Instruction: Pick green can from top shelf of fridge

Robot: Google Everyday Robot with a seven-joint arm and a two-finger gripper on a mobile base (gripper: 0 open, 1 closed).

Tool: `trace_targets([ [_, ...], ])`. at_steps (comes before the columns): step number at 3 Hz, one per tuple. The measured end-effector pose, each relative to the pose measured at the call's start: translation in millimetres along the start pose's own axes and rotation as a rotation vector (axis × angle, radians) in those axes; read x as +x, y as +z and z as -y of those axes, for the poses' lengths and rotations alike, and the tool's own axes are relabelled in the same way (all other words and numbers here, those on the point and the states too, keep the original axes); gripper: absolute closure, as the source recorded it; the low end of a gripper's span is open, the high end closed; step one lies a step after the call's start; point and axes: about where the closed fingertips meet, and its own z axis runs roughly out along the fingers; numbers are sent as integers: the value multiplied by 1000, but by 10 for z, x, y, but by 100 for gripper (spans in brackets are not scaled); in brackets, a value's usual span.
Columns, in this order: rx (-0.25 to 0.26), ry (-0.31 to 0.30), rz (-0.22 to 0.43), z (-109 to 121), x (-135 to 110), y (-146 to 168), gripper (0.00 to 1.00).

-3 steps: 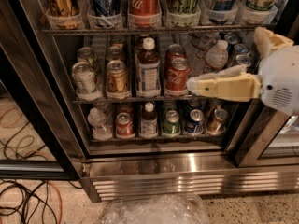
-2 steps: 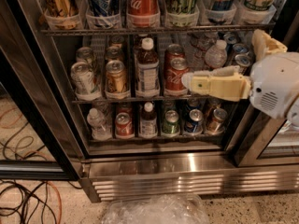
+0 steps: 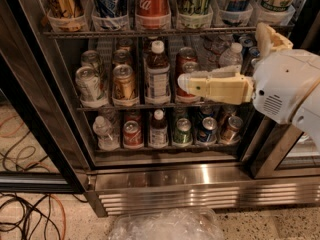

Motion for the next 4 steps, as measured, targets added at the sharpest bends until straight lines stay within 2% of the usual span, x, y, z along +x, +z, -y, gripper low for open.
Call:
trace_targets([
  [2, 63, 17, 41, 67, 112, 154, 0],
  [4, 106, 15, 108, 290, 148, 230, 0],
])
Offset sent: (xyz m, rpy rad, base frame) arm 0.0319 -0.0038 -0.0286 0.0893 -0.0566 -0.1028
